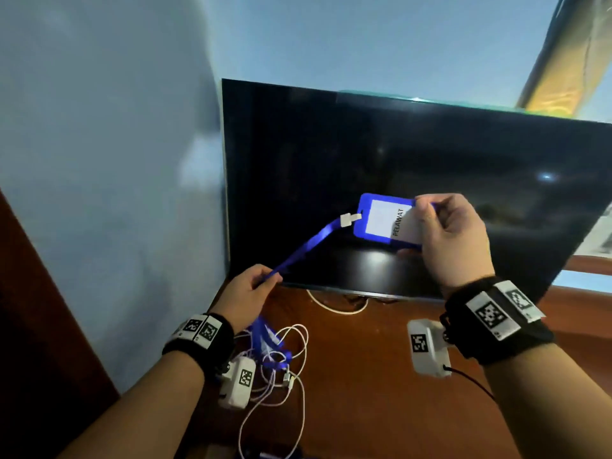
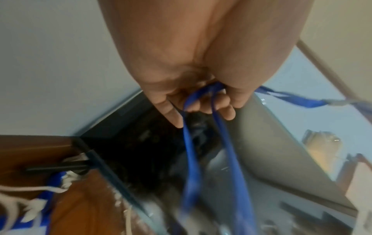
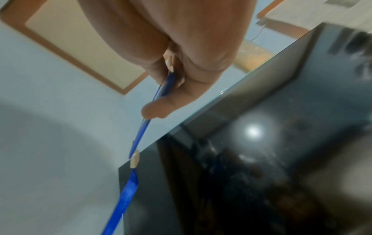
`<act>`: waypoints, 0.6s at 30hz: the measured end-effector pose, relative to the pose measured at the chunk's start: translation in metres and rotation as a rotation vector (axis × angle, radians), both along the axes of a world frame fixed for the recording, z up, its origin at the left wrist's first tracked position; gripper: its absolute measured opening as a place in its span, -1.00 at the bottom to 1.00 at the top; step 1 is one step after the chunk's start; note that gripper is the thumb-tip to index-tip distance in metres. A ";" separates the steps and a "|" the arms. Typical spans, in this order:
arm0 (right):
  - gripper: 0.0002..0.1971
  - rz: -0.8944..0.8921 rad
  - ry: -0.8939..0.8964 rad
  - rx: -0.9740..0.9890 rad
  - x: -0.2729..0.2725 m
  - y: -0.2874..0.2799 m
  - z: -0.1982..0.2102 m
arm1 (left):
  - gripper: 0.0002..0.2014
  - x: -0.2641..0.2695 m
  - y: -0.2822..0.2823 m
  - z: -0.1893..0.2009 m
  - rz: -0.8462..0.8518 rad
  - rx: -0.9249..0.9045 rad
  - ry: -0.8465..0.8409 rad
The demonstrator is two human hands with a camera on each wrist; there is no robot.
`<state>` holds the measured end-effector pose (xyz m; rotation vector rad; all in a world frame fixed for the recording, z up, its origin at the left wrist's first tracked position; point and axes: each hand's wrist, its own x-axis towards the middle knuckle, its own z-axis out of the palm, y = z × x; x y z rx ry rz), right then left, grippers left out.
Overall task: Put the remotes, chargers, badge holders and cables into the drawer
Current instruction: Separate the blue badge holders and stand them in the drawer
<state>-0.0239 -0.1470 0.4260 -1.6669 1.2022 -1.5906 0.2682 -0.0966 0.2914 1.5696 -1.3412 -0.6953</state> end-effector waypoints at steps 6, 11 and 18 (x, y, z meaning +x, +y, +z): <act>-0.82 0.032 -0.210 0.062 -0.026 0.000 0.017 | -0.80 -0.026 -0.013 0.031 -0.220 0.038 0.122; -0.87 0.146 -0.217 0.112 -0.020 0.014 0.017 | -0.25 -0.064 -0.022 0.065 -0.287 0.041 0.066; -0.84 0.324 -0.303 0.059 -0.009 0.033 0.030 | -0.82 -0.095 -0.008 0.075 -0.339 -0.174 0.093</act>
